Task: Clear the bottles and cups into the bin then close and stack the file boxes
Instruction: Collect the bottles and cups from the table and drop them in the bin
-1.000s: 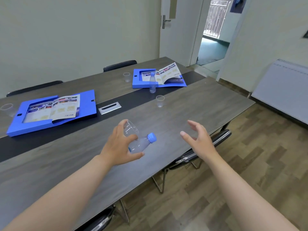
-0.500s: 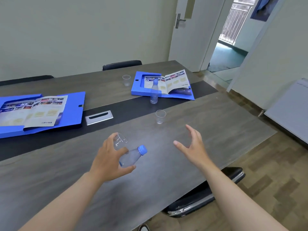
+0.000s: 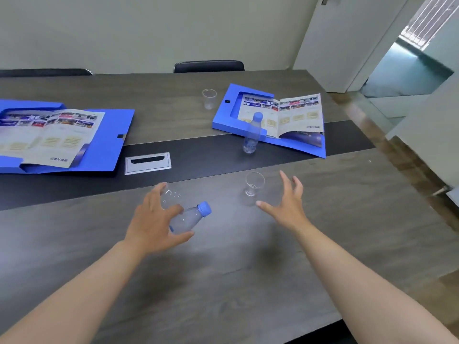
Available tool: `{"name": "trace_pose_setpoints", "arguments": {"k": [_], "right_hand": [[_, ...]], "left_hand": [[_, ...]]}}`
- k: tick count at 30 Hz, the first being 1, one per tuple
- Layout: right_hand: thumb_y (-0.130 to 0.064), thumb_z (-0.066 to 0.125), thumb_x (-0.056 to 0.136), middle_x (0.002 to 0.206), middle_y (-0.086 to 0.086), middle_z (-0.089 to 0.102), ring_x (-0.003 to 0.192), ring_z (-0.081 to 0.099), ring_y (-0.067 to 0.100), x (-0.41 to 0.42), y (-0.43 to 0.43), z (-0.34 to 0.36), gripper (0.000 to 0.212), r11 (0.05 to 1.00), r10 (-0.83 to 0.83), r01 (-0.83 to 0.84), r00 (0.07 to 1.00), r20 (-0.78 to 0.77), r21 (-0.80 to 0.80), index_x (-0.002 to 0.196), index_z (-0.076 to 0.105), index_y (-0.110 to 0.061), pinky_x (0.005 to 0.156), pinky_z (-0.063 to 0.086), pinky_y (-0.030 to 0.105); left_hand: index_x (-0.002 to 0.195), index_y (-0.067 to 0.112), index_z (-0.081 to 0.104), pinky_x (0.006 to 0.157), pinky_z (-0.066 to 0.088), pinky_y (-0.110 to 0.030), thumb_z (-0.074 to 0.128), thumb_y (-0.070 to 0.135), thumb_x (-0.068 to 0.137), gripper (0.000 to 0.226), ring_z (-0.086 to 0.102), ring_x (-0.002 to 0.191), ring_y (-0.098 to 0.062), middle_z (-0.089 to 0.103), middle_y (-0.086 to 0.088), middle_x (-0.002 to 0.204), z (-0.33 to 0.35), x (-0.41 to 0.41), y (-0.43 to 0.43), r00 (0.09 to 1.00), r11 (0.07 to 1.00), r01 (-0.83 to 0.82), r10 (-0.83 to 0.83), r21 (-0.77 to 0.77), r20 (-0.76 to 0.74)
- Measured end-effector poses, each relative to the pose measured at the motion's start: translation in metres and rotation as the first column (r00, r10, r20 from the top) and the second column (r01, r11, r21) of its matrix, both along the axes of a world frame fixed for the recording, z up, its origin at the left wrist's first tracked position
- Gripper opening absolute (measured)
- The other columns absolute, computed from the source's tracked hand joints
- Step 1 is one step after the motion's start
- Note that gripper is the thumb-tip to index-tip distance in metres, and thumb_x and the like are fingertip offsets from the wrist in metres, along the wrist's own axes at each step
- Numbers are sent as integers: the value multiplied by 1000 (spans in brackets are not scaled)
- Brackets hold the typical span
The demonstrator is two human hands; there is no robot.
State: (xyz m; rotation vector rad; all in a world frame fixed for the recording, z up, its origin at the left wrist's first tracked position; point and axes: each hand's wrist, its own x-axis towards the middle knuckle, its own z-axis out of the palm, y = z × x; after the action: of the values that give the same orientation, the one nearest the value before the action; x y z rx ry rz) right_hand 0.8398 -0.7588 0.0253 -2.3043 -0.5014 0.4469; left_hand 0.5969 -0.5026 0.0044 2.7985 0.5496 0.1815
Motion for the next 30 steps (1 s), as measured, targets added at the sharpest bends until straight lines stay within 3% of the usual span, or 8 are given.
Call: {"name": "trace_pose_setpoints", "arguments": {"k": [11,13,16,19,22,24,26,30], "right_hand": [[-44,82,75,166,4,-1,152,10,33,81,81,-62,73,883,423,-392,903,78,-258,140,48,-46,111,37,47],[-41,79,79,165,7,4,150,19,34,89,85,-67,65,855,471,-431,879,83,-289,138,53,-42,112,39,45],[-23,74,83,151,11,31,136,41,35,97,86,-68,51,844,495,-462,867,63,-271,131,61,-30,103,42,36],[-19,71,82,127,8,50,117,56,29,100,85,-54,42,896,431,-420,901,54,-140,123,64,-27,88,40,29],[-26,78,81,119,0,58,104,63,20,92,85,-22,36,927,346,-315,927,-143,203,113,66,-36,89,53,36],[-21,81,82,116,-4,57,100,64,17,78,82,4,35,879,376,-230,873,-311,417,112,68,-33,88,60,44],[-12,80,83,117,-3,56,98,65,16,64,81,28,35,810,465,-221,806,-366,543,114,69,-26,86,61,46],[-8,80,83,119,0,58,109,68,21,48,83,53,36,732,585,-271,720,-372,625,111,70,-29,89,59,50]], "left_hand": [[84,25,73,79,50,-43,68,65,62,46,52,120,-46,42,-29,145,8,18,-64,992,986,-65,80,154,-98],[85,25,73,82,51,-44,68,65,63,46,52,122,-46,41,-29,145,13,23,-72,989,983,-91,108,159,-104],[87,26,73,84,50,-44,67,67,62,48,50,125,-47,40,-29,147,20,29,-80,981,977,-135,155,163,-117],[87,28,73,84,49,-43,66,68,62,48,50,125,-46,39,-28,148,26,38,-83,976,973,-150,174,176,-131],[86,27,73,85,49,-44,66,67,61,48,48,128,-46,37,-28,149,33,48,-82,977,974,-137,163,180,-136],[85,26,73,86,50,-45,65,66,61,48,48,128,-47,37,-29,149,38,56,-80,984,976,-99,125,194,-128],[83,25,72,86,50,-46,65,66,61,47,49,127,-47,37,-29,150,43,65,-79,989,975,-51,79,214,-123],[84,25,71,84,50,-46,68,67,62,47,49,126,-47,33,-26,149,54,86,-79,997,970,14,5,242,-79]]}}
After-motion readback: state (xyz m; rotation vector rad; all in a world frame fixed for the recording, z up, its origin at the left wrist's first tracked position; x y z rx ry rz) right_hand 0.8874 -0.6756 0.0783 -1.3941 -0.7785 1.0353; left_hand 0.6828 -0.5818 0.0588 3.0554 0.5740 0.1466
